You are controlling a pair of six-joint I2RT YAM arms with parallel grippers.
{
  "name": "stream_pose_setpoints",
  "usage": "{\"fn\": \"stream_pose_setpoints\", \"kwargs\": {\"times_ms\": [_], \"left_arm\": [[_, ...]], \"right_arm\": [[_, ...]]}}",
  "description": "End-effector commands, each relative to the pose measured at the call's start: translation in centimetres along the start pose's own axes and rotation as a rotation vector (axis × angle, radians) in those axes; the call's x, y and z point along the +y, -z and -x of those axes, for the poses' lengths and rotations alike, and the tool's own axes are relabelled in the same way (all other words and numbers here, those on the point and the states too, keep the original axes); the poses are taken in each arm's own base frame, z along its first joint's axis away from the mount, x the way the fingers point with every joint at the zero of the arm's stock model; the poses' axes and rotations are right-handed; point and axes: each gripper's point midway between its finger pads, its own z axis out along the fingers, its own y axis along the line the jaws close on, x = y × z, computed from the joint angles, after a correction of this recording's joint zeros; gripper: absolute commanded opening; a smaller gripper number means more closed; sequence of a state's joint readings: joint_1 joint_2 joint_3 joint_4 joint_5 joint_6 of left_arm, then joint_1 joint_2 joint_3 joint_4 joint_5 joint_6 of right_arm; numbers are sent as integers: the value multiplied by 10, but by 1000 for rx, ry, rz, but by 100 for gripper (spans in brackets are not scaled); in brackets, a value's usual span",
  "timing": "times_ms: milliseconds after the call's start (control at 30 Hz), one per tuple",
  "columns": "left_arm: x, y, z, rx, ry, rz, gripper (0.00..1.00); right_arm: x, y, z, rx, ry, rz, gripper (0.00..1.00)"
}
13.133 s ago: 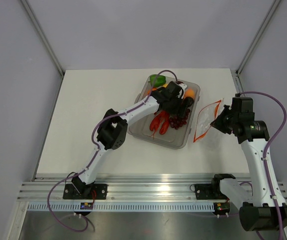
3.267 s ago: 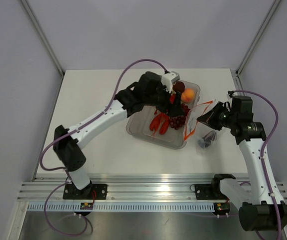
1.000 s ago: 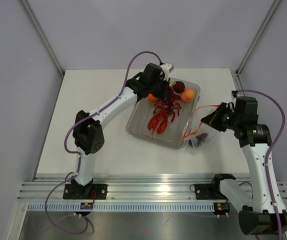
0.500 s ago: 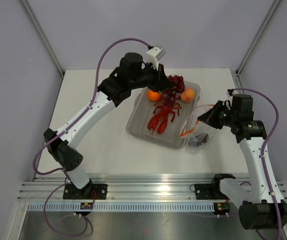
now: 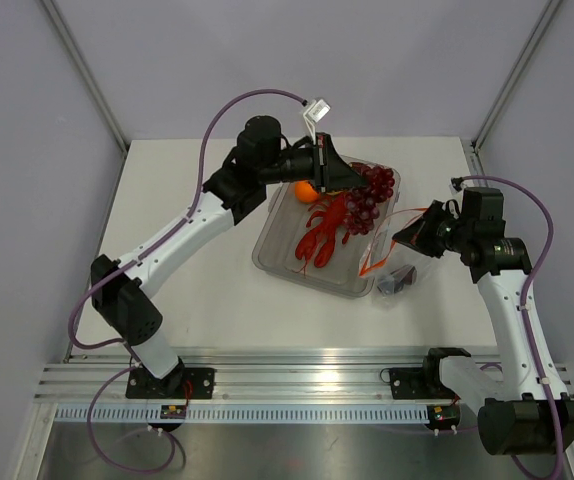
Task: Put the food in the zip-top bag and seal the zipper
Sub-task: Place the fake fruit in the zipper food storage bag.
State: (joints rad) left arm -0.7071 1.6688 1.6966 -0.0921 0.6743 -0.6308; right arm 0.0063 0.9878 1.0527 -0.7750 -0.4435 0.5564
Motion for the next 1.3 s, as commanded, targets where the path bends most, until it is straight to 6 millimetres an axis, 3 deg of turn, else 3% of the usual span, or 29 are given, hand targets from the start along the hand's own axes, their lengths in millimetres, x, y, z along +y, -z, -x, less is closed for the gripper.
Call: {"fn": "stream_pose_setpoints", "kwargs": {"times_ms": [0, 167, 467, 567, 633, 1267], "left_arm": [[-64, 15, 31, -98, -44, -241, 0], [-72, 16, 30, -139, 11, -317, 0], [-59, -4, 2, -130, 149, -427, 0], [-50, -10, -3, -143, 194, -448, 0], [-54, -10, -2, -152, 213, -491, 0], [-12, -32, -20, -169, 275, -387, 0]], "right_arm": [[16, 5, 6, -13, 32, 56, 0], [23, 3, 5, -1, 17, 97, 0], [41, 11, 5, 0, 10, 182, 0], [46, 14, 4, 2, 3, 209, 0], [48, 15, 3, 5, -4, 219, 0], [83, 38, -8, 29, 2, 417, 0]]}}
